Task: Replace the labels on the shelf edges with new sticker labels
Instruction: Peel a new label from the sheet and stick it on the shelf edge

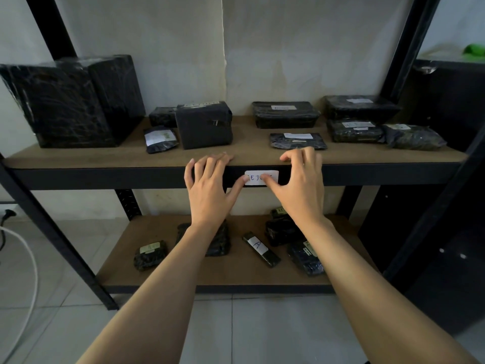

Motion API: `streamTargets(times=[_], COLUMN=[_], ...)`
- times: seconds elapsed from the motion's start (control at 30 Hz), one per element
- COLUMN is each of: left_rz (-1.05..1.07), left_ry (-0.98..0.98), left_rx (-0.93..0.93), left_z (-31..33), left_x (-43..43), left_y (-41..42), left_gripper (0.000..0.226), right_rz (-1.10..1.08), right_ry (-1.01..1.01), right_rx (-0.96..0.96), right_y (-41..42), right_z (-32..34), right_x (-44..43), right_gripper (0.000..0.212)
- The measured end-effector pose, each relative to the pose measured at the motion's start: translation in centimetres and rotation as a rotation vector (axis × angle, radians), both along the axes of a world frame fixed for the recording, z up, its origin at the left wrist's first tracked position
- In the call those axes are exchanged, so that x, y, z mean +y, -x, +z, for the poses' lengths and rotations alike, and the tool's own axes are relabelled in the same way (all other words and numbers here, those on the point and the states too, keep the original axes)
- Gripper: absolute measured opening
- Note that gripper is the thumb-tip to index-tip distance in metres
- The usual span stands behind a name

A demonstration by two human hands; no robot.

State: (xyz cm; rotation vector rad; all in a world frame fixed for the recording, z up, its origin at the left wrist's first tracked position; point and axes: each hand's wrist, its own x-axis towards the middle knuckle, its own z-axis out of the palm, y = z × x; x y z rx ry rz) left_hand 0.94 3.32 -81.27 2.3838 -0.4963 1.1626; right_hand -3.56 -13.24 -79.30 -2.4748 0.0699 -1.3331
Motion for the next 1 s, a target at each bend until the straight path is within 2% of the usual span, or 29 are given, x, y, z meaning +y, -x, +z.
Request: streamTargets(times=[0.1,0.27,0.33,0.5,0.67,0.73,0.8,1.0], left_rz=[0.002,0.049,0.036,-0.040,-0.013,0.008,0.036,0.119], left_ry=[0.008,0.065,0.028,-0.226,-0.252,-0.266,-0.278,-0.299], left_rx=[-0.002,0.019,-0.012,-0.079,-0.125,-0.152,-0.184,-0.281], left_z=[0.2,0.3,-0.1,-0.6,-0.9,-1.0,-1.2,-2.1], left_x=[0.1,-0.9,-0.6,1.8,1.8,1.9,1.8,1.5], left_y=[0.1,-0.1,-0.3,-1.3,-1.8,-2.0,-2.2,-2.8], left_gripper=[0.047,0.044,0.045,0.065,0.064,0.064,0.064,0.066], right_rz=[-0.049,0.061,0.062,-0.017,-0.197,-0.227,-0.194,0.028], right_ry=[-0.030,-0.071,-0.065,-0.041,-0.117,-0.125,-0.096,0.004], right_rx=[-0.003,-0.061,-0.057,-0.016,-0.035,-0.038,-0.057,-0.124], right_y=[-0.3,-0.1,-0.1,-0.3,-1.2,-1.4,-1.4,-0.8], right_z=[0.0,-0.4,-0.6,-1.2,-0.6,-0.5,-0.8,-2.0], right_x=[0.4,-0.4,-0.4,0.4,2.6,2.8,2.3,-0.1], right_gripper=[0.056,0.034,0.033,0.055,0.075,0.077,0.070,0.025])
